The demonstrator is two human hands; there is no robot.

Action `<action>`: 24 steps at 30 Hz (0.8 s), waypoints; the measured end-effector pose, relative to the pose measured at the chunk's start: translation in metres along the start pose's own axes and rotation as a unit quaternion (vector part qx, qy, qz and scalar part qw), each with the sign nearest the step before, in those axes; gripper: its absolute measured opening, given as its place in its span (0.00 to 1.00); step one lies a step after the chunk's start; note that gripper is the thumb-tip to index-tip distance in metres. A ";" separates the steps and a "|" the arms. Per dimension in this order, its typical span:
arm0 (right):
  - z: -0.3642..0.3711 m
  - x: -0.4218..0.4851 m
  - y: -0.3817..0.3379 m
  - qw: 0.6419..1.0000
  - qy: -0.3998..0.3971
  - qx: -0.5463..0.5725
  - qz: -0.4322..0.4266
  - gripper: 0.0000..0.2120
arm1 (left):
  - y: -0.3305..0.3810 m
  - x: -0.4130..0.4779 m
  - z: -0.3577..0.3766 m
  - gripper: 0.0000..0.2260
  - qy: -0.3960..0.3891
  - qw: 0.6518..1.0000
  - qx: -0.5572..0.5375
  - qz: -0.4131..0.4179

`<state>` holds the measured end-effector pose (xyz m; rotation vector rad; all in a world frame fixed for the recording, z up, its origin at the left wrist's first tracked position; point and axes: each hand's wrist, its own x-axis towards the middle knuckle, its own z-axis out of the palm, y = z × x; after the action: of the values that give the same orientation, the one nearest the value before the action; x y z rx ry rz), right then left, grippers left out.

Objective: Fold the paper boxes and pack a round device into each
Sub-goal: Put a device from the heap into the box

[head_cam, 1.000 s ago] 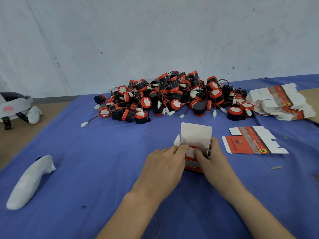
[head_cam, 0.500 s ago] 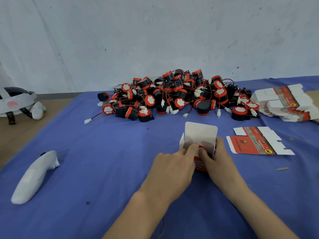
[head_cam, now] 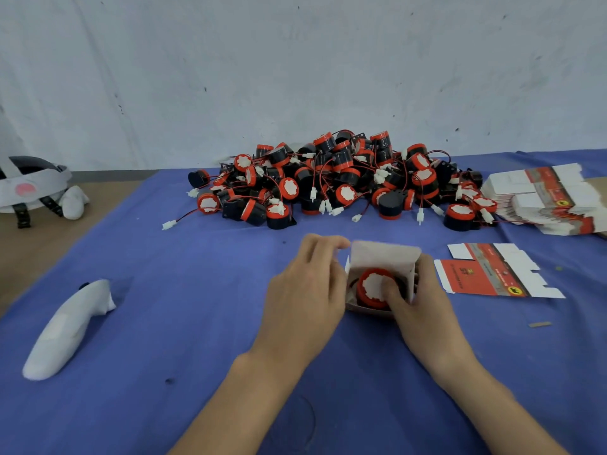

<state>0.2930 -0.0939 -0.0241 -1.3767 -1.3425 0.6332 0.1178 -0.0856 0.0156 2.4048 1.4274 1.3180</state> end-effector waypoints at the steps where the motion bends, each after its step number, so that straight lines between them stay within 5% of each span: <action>1: 0.000 -0.001 -0.001 1.000 -0.001 -0.003 -0.014 0.15 | -0.004 0.000 0.000 0.11 -0.003 0.999 -0.021 -0.028; 14: 0.002 -0.003 -0.002 0.998 -0.035 -0.017 -0.055 0.19 | -0.026 -0.007 0.005 0.09 -0.140 0.978 -0.130 -0.084; 20: 0.003 -0.007 -0.011 0.995 -0.086 0.037 -0.021 0.24 | -0.029 -0.007 0.010 0.14 -0.205 0.939 -0.240 -0.136; 24: 0.010 0.003 -0.008 0.988 -0.117 0.099 0.025 0.18 | -0.032 -0.006 0.017 0.11 -0.184 0.952 -0.198 -0.145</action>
<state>0.2820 -0.0892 -0.0187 -1.2044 -1.3906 0.9606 0.1060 -0.0654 -0.0128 1.9585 1.2143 0.9174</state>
